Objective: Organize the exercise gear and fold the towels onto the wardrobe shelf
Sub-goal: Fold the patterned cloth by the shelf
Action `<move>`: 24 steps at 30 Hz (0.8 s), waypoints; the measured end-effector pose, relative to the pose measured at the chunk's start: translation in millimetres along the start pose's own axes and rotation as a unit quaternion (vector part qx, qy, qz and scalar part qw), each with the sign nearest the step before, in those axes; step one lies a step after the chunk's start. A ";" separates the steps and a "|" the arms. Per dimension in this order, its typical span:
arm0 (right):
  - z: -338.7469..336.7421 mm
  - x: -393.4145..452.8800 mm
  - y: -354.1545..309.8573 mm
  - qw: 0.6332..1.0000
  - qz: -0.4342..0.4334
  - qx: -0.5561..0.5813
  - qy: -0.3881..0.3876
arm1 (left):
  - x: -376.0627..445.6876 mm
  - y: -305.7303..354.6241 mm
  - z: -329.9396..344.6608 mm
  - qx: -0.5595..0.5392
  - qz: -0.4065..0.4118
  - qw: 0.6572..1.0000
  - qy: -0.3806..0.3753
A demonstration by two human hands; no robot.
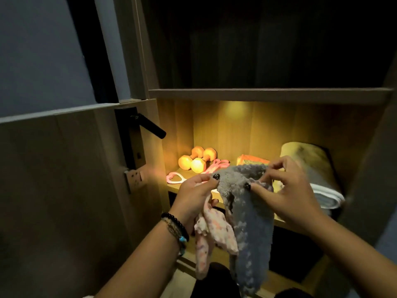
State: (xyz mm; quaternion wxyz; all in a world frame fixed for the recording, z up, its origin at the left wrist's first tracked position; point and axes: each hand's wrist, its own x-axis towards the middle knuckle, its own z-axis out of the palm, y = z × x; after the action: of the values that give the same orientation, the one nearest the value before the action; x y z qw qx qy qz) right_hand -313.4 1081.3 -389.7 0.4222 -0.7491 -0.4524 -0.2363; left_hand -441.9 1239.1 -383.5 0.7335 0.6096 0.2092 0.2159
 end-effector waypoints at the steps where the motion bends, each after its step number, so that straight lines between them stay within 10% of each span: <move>1: -8.8 -1.8 -7.4 1.000 -0.015 0.015 0.005 | -10.0 1.6 1.6 -0.006 0.001 1.000 -0.019; 10: -51.9 15.5 -58.6 0.981 -0.008 0.137 -0.137 | -51.0 42.0 8.2 0.032 0.053 0.990 -0.123; 18: -38.9 33.4 -56.4 0.984 0.007 0.166 -0.070 | -42.3 52.6 7.4 0.006 0.088 0.985 -0.149; 24: -19.6 47.1 -42.7 0.981 0.033 0.159 -0.108 | -23.0 49.8 5.9 0.122 0.173 0.976 -0.052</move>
State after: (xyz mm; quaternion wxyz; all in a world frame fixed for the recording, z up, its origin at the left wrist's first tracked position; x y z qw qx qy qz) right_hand -327.8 1097.3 -326.8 0.4922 -0.7080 -0.5023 -0.0647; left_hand -460.4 1229.4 -332.5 0.6149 0.7321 0.0869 0.2798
